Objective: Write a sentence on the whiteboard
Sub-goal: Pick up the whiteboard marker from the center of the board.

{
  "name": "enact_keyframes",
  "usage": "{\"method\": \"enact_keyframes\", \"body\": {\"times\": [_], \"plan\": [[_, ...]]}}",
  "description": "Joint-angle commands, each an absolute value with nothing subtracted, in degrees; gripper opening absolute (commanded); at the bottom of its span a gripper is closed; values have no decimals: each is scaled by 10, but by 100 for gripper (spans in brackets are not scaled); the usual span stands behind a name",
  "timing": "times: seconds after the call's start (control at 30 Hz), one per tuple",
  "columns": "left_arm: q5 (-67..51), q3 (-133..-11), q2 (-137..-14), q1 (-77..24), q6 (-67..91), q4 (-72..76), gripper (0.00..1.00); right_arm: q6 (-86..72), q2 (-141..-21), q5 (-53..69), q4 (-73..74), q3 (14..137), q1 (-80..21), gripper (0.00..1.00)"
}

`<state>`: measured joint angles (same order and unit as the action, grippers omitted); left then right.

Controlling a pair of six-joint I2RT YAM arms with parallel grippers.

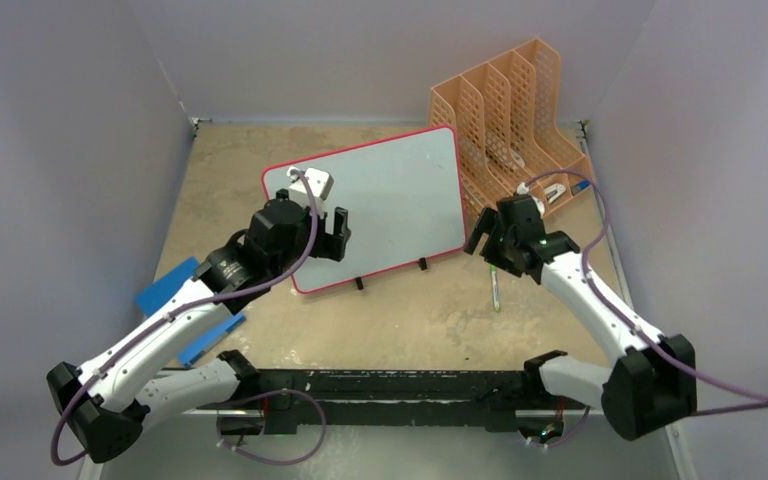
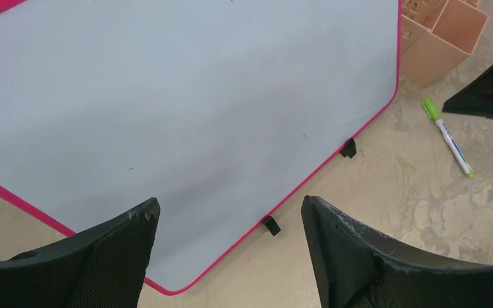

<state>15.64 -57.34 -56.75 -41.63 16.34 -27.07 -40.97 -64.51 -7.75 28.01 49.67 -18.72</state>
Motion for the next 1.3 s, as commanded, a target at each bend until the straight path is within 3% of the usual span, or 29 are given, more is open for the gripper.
{"method": "enact_keyframes", "body": {"times": [0.0, 0.73, 1.03, 1.27], "plan": [[140, -532, -527, -410, 107, -194, 80, -466, -680, -87, 308, 458, -167, 84], [116, -471, -459, -406, 102, -158, 80, -476, -781, -100, 240, 389, -134, 56], [106, -472, -463, -404, 104, -158, 80, -491, -829, -127, 251, 405, -204, 42], [101, -472, -465, -404, 105, -159, 80, -492, -845, -150, 262, 410, -223, 42]]}}
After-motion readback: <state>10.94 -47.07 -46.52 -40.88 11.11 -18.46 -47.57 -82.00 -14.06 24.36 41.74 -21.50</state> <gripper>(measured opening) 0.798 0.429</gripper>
